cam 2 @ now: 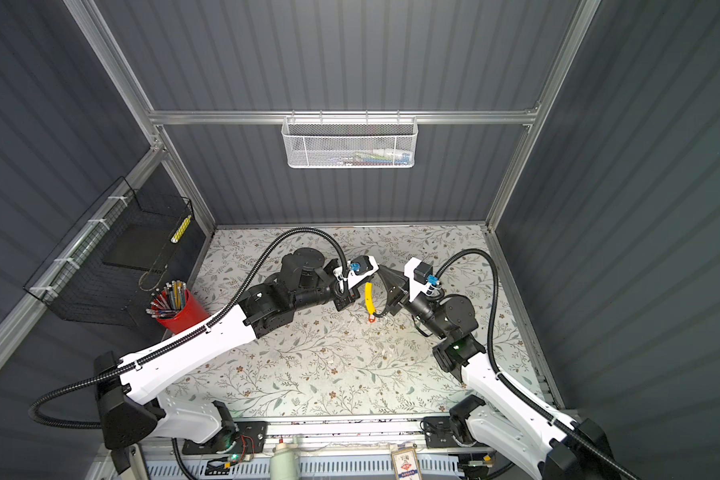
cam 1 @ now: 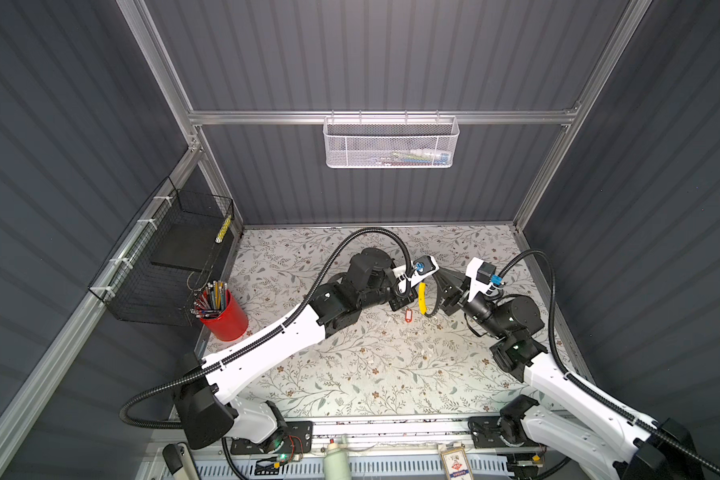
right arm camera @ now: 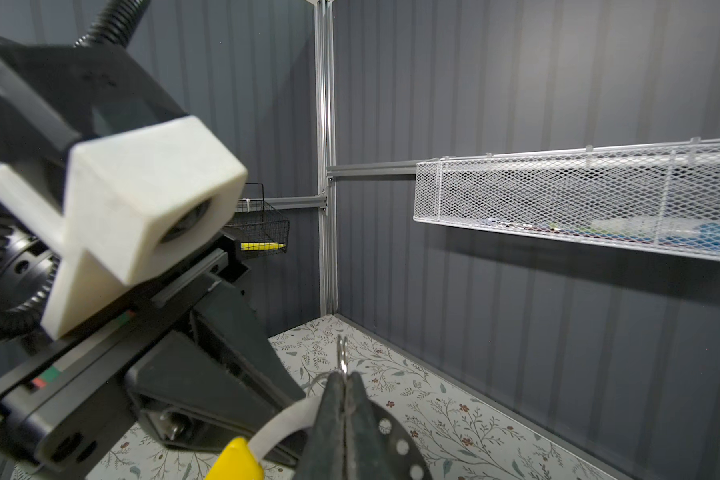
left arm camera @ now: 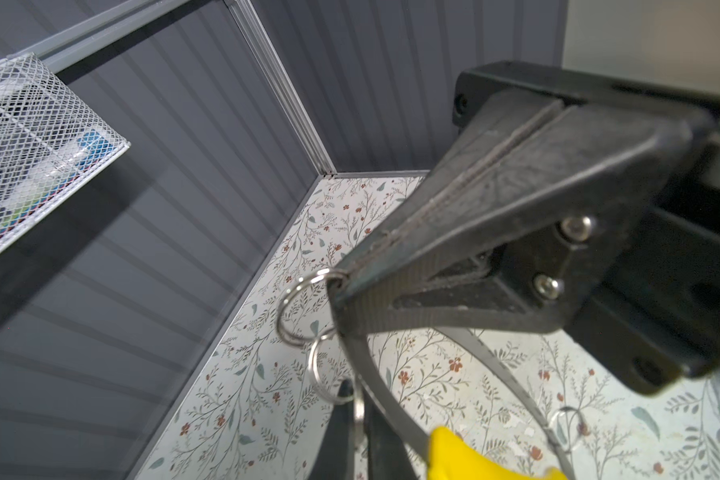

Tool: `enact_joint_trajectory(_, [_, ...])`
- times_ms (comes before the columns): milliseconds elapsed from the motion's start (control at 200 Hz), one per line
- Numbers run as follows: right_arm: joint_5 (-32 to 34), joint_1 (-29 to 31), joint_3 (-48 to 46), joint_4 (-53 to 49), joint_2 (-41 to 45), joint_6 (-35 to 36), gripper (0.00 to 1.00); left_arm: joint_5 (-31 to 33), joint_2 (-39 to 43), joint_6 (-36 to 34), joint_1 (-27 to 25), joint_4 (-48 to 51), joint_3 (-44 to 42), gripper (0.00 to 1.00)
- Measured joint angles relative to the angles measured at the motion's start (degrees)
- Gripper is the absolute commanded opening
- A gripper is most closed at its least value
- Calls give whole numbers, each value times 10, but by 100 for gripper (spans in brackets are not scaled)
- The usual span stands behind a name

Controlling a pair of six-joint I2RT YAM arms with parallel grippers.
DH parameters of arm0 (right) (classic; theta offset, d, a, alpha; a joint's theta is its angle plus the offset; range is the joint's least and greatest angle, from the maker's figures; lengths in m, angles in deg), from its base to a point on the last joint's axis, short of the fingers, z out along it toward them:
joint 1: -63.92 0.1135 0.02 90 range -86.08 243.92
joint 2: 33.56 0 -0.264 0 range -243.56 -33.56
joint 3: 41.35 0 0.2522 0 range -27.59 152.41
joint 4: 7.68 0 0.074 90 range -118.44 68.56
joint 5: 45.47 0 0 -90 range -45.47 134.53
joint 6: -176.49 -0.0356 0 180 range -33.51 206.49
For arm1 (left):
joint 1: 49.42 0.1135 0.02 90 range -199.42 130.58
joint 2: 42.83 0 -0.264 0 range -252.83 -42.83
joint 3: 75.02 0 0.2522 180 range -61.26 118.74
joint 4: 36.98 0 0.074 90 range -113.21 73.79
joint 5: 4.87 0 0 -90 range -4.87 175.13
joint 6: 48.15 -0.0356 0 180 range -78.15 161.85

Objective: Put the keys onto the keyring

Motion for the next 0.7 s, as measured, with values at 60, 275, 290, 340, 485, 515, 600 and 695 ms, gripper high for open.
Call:
enact_joint_trajectory(60, [0, 0, 0, -9, 3, 0, 0, 11, 0, -20, -2, 16, 9, 0])
enact_joint_trajectory(275, [-10, -1, 0, -28, 9, -7, 0, 44, -4, -89, -7, 68, 43, 0])
enact_joint_trajectory(290, [-12, -2, 0, -29, 9, -7, 0, 46, -4, -93, -7, 71, 44, 0])
enact_joint_trajectory(340, [-19, -4, 0, -32, 11, -9, 0, 52, -4, -105, -8, 77, 46, 0])
enact_joint_trajectory(485, [-34, -9, 0, -42, 12, -18, 0, 67, -4, -134, -8, 90, 48, 0])
enact_joint_trajectory(515, [-36, -9, 0, -43, 13, -19, 0, 70, -4, -140, -8, 92, 48, 0])
enact_joint_trajectory(600, [-43, -11, 0, -46, 14, -22, 0, 75, -5, -151, -8, 96, 48, 0])
enact_joint_trajectory(695, [-48, -14, 0, -46, 15, -27, 0, 76, -6, -159, -8, 98, 48, 0])
